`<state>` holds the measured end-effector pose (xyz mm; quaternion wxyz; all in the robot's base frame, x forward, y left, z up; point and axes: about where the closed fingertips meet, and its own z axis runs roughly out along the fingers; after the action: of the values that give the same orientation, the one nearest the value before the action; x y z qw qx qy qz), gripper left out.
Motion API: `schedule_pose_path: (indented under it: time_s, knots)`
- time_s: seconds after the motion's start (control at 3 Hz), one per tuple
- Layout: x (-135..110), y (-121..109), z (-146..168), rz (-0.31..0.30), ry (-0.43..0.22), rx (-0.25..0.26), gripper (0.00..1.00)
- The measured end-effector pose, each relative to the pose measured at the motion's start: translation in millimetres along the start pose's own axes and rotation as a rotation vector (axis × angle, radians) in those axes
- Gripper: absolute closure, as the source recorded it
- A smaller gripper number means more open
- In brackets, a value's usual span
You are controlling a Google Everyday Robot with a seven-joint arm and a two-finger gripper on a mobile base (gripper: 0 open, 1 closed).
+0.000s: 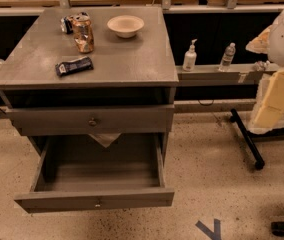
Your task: Place rxbar blueberry into middle drawer
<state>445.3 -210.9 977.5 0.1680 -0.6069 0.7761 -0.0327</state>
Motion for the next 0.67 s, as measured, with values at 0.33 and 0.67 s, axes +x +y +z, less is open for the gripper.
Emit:
schedule_pose_path:
  time_s: [0.33, 0.67]
  knots:
    - [-54.2, -35.5, 25.8, -0.088, -0.075, -0.008, 0.00]
    - [-121.6, -73.1, 62.1, -0.181, -0.144, -0.038, 0.00]
